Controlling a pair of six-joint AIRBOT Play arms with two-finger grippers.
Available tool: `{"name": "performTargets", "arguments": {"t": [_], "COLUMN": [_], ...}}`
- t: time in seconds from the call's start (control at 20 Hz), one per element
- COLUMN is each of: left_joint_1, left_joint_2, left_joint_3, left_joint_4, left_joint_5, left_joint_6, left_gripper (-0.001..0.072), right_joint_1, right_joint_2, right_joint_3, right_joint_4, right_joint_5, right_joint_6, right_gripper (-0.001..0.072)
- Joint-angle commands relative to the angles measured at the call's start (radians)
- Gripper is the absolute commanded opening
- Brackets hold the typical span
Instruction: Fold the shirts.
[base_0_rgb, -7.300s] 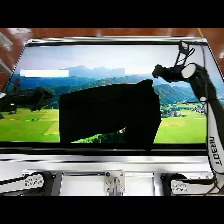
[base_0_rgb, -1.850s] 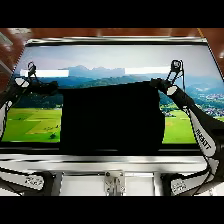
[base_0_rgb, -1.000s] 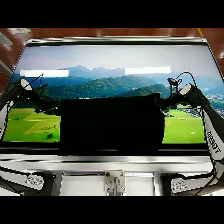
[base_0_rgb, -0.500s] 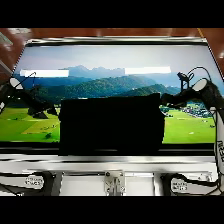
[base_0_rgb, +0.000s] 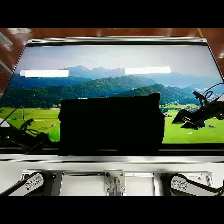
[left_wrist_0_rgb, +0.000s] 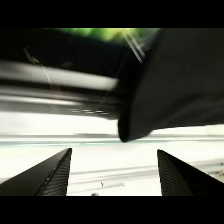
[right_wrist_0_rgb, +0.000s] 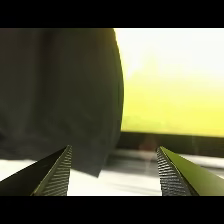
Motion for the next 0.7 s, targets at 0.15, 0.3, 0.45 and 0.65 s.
{"name": "performTargets", "arguments": {"t": [0.15, 0.3, 0.45, 0.65], "left_joint_1": [0.040, 0.040, 0.040, 0.037], "left_joint_2": [0.042, 0.041, 0.035, 0.035], "left_joint_3": [-0.162, -0.177, -0.179, -0.203], "left_joint_4": [-0.144, -0.150, -0.161, -0.170], "left_joint_5": [0.156, 0.192, 0.193, 0.195], "left_joint_6": [0.017, 0.017, 0.018, 0.018], "left_gripper": [0.0597, 0.0598, 0.0598, 0.0598], "right_joint_1": [-0.016, -0.016, -0.016, -0.016], "right_joint_2": [0.003, 0.003, 0.003, 0.003], "right_joint_3": [-0.074, -0.074, -0.074, -0.074], "right_joint_4": [0.021, 0.021, 0.027, 0.029], "right_joint_5": [-0.011, -0.019, -0.027, -0.026], "right_joint_6": [-0.034, -0.034, -0.033, -0.029], "right_gripper": [0.0644, 0.0643, 0.0643, 0.0643]}}
